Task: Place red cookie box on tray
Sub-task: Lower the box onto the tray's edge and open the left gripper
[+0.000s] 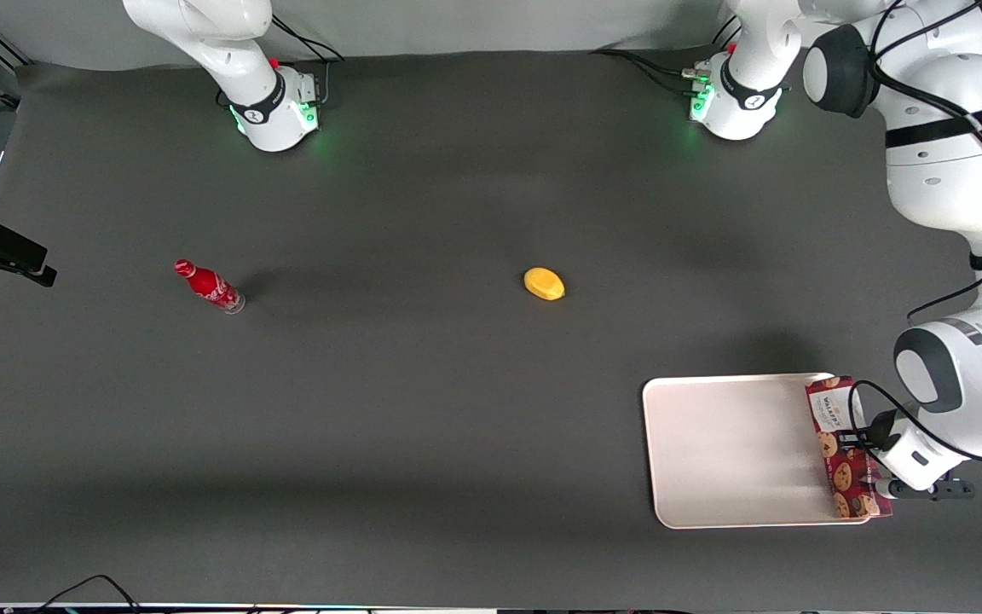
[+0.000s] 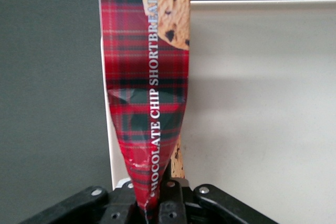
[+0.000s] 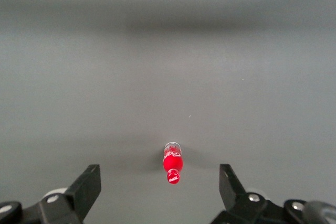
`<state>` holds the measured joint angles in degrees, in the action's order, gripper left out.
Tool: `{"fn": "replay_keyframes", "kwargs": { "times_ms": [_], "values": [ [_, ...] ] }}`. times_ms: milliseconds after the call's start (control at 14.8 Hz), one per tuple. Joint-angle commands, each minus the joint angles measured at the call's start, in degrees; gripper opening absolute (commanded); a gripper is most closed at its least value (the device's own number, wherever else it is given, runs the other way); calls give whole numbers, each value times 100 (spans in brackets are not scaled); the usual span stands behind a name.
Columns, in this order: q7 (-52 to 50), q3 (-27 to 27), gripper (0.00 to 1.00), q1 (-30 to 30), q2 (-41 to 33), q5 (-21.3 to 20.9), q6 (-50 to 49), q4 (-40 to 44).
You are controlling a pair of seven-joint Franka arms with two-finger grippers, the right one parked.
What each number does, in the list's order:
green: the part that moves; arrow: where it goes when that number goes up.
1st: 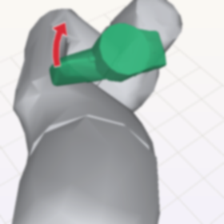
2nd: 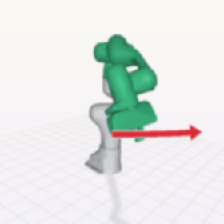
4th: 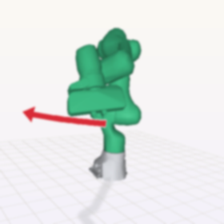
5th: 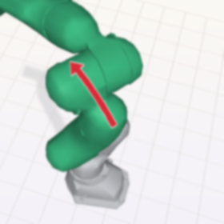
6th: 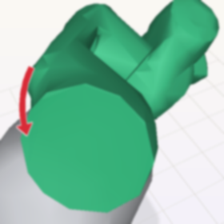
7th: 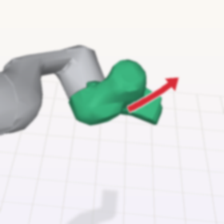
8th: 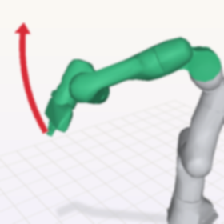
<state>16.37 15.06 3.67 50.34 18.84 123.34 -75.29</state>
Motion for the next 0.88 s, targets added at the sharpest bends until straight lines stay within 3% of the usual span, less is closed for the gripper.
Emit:
{"fn": "replay_keyframes", "kwargs": {
  "times_ms": [0, 68, 135, 406, 812],
  "values": [
    [-29, 50, 1, 37, 55, 14, 198, 76],
    [24, 50, 31, 28, 38, 5, 225, 23],
    [33, 50, 99, 37, -6, 14, 304, -38],
    [-20, 41, 100, -24, -243, 41, 217, -21],
    [-151, 32, 100, -86, -1332, -162, -467, -434]
  ]
}}
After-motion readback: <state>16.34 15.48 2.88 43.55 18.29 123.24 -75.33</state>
